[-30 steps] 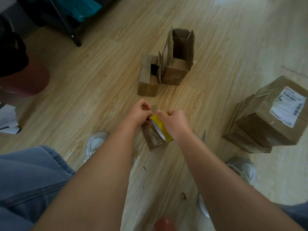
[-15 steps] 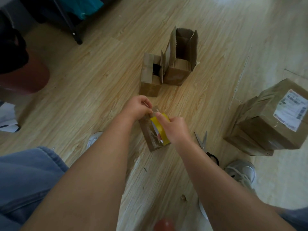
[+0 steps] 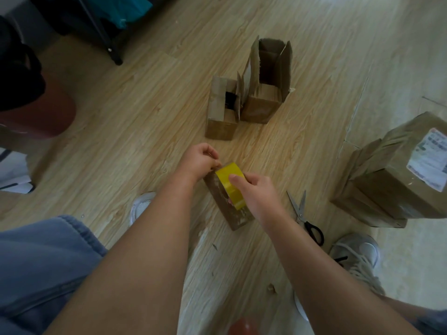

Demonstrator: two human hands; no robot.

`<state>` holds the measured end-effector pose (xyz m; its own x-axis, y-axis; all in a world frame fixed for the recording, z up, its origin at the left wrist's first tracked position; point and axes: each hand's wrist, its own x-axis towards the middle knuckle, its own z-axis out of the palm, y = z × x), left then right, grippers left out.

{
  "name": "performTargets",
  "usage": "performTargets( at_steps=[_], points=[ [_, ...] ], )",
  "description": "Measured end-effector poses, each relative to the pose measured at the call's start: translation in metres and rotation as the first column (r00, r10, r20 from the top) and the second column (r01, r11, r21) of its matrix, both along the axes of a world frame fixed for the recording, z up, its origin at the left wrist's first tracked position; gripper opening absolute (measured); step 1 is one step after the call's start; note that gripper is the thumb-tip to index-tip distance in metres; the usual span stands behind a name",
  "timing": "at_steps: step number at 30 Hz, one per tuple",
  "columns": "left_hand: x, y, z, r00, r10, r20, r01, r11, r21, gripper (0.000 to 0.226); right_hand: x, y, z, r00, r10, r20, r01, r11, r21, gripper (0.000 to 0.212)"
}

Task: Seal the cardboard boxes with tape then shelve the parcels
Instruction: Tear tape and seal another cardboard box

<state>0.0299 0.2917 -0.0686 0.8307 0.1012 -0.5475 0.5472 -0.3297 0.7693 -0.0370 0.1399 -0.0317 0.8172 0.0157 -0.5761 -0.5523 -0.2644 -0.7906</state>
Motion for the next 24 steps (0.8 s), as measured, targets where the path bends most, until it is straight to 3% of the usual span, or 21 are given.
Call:
performTargets(
  at_steps=[13, 17, 20, 24],
  points=[
    [0.011, 0.005, -0.004, 0.998, 0.05, -0.039, -0.048, 0.997, 0.053, 0.022, -0.001, -0.002, 0.008, 1.0, 0.017, 0.016, -0.015, 0.991, -0.136, 0.042],
    [0.011, -0.001, -0.008, 0.99, 0.018, -0.137, -0.009, 0.998, 0.063, 0.02, -0.004, -0.005, 0.01, 0.999, 0.023, 0.034, -0.018, 0.992, -0.128, 0.041],
    [0.005, -0.008, -0.011, 0.972, 0.014, -0.236, -0.011, 1.0, 0.013, 0.03, -0.01, -0.008, 0.008, 0.998, 0.037, 0.056, -0.029, 0.992, -0.126, 0.04],
    [0.003, -0.006, -0.013, 0.966, 0.011, -0.258, -0.008, 1.0, 0.012, 0.035, -0.012, -0.012, 0.006, 0.998, 0.031, 0.047, -0.025, 0.993, -0.113, 0.043]
  ],
)
